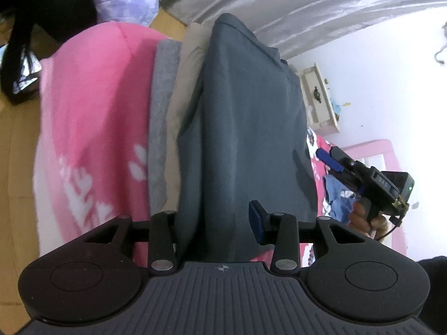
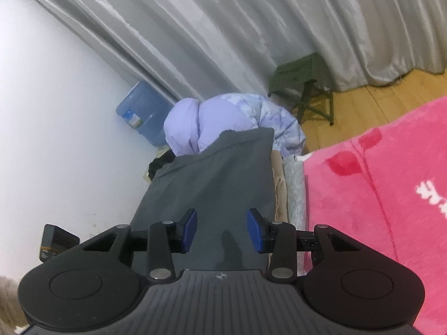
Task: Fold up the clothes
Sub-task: 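Open the left gripper and withdraw both grippers from the stack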
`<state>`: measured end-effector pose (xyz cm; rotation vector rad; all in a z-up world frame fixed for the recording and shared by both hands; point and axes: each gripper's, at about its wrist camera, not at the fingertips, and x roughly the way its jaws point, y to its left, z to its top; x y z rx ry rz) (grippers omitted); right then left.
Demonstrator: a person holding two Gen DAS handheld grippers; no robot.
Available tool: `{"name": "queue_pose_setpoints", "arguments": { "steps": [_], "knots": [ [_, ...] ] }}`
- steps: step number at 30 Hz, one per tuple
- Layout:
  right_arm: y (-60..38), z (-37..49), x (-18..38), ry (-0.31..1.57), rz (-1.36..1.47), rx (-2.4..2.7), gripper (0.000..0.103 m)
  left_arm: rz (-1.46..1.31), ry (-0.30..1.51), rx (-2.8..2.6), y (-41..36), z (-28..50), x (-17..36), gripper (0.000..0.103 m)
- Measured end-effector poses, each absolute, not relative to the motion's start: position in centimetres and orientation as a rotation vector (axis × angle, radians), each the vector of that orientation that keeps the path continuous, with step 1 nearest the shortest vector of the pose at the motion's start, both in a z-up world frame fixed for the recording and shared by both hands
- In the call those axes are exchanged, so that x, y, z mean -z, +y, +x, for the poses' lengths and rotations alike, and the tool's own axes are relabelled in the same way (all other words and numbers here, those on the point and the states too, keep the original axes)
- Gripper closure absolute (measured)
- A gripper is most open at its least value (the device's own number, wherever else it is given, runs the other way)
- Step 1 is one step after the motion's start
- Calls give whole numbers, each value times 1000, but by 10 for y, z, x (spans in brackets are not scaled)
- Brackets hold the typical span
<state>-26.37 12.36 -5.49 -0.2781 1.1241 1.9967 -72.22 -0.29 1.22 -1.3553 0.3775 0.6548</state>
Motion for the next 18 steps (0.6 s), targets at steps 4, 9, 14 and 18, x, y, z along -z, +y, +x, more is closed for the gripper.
{"name": "queue_pose_setpoints", "arguments": {
  "steps": [4,9,14,18],
  "knots": [
    [109,-260,45,1032,-289,-2014,60,-1413,396,-667,-21,-724,-20,58],
    [102,-260,43,970,-320,-2015,60,-1370,427,-716,-44,-700,-39,54],
    [101,-264,34,901,-294,-2041,61,-1195,488,-609,-58,-668,-63,53],
    [97,-272,25,827,-269,-2092,63,-963,411,-623,-47,-652,-84,53]
  ]
}}
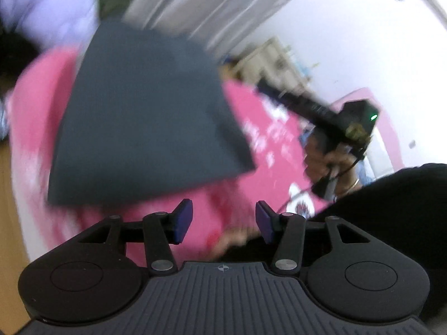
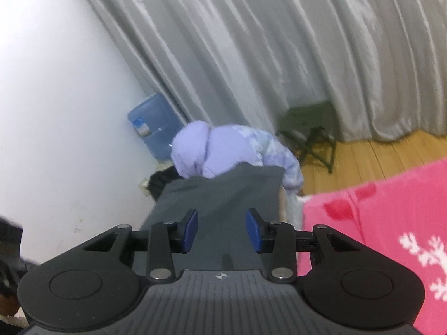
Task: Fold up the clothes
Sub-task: 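Open the left gripper and withdraw both grippers from the stack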
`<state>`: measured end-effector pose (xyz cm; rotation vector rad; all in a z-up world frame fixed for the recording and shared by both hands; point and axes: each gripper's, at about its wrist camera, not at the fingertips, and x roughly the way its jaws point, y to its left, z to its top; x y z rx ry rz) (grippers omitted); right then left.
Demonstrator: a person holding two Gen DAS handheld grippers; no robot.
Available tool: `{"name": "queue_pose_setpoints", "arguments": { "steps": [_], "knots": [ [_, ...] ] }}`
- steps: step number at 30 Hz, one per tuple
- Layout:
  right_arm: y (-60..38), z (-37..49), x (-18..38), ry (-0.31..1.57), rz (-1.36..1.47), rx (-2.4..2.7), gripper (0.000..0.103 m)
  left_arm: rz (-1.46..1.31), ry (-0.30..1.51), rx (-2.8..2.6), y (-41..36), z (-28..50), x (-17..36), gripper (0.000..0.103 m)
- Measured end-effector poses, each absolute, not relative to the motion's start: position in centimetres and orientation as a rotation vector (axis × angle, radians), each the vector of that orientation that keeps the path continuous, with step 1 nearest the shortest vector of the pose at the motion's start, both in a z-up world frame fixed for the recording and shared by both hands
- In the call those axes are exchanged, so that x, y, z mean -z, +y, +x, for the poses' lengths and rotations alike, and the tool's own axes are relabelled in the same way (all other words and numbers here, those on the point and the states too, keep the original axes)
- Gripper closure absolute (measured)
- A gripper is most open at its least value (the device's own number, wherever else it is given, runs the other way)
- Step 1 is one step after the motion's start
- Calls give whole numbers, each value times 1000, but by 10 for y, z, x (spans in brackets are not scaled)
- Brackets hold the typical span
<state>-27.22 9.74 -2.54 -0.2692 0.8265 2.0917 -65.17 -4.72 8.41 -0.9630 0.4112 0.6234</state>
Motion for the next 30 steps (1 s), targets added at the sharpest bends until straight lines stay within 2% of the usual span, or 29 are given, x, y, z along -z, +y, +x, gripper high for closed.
{"name": "queue_pose_setpoints", "arguments": {
  "steps": [3,7,8,9,10,15,19,23,24,26,30],
  "knots": [
    [93,-284,26,789,-289,-2165,64,-887,383,-787,-23,-653,-68,53],
    [92,-302,49,762,-475,-2167,66,-926,484,-944,6,-655,-16,56],
    [92,-306,58,755,-539,-2145,72,-965,482,-952,11,-656,-10,56],
    [94,-312,65,720,-638,-2106,84,-990,455,-947,15,-654,-11,56],
    [96,-318,71,686,-732,-2066,86,-983,428,-935,18,-651,-16,56],
    [110,-322,43,645,-568,-2161,86,-772,284,-894,45,-627,-46,54],
    [146,-348,40,565,-572,-2178,86,-630,256,-1008,67,-601,-36,54],
    [181,-365,61,592,-598,-2124,87,-658,342,-1166,100,-595,12,55],
    [185,-368,68,589,-621,-2102,91,-664,333,-1184,103,-598,19,56],
    [194,-372,82,585,-665,-2060,91,-676,322,-1192,105,-603,16,56],
    [196,-344,72,680,-468,-2059,87,-703,222,-1189,106,-609,-4,54]
  ]
}}
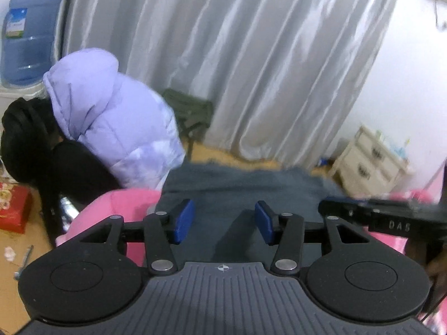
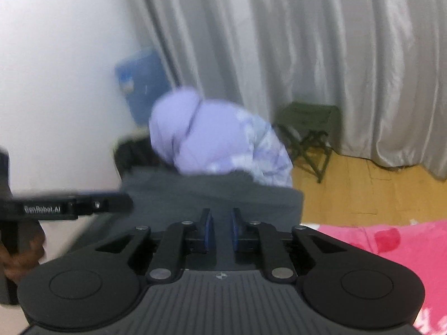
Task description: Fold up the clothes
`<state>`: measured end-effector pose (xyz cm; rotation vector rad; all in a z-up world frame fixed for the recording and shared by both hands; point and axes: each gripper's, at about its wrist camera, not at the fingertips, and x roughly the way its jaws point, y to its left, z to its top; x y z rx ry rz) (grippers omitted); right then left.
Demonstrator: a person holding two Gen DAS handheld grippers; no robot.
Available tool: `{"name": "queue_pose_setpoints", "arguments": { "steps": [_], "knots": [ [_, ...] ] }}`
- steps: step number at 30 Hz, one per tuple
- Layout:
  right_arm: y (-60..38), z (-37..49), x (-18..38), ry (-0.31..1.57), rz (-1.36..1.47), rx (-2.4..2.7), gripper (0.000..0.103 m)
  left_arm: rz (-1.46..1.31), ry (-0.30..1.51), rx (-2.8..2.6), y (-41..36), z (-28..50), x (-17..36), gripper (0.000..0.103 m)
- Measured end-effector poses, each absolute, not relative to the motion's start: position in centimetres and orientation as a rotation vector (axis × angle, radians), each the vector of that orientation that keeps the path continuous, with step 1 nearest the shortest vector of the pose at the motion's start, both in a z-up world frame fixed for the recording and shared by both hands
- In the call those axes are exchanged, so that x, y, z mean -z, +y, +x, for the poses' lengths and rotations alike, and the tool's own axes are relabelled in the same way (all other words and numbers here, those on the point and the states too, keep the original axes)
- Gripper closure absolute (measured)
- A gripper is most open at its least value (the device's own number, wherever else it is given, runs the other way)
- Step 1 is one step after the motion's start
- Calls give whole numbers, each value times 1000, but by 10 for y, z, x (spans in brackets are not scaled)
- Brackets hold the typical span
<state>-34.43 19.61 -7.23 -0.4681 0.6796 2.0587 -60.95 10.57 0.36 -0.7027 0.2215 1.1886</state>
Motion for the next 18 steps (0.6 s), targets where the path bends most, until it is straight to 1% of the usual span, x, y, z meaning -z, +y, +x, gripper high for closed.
{"name": "queue_pose_setpoints", "arguments": {
  "steps": [1,2,4,6,8,9,10,11,12,14,18],
  "knots": [
    [197,-335,69,711,-406,-2053,86,-697,208,-1189,105,-612,-5,53],
    [200,-324,69,744,-362,-2027,83,-689,203,-1192,104,-615,-5,53],
    [209,-301,72,831,-274,-1958,74,-690,228,-1215,106,-611,3,53],
    [219,-285,83,961,-210,-1907,59,-699,259,-1259,105,-609,10,53],
    [229,-277,96,1084,-186,-1907,57,-685,258,-1277,101,-608,14,53],
    [234,-275,102,1144,-175,-1919,62,-673,259,-1282,100,-607,14,53],
    [237,-278,104,1164,-167,-1953,69,-662,263,-1287,98,-606,14,53],
    [239,-283,103,1151,-162,-1986,88,-655,267,-1292,96,-605,13,53],
    [240,-287,98,1123,-159,-2012,96,-655,267,-1301,94,-606,12,53],
    [238,-296,87,1042,-134,-2062,99,-669,264,-1326,91,-609,12,53],
    [246,-306,94,991,-196,-2022,99,-731,254,-1355,91,-619,19,46]
  ]
}}
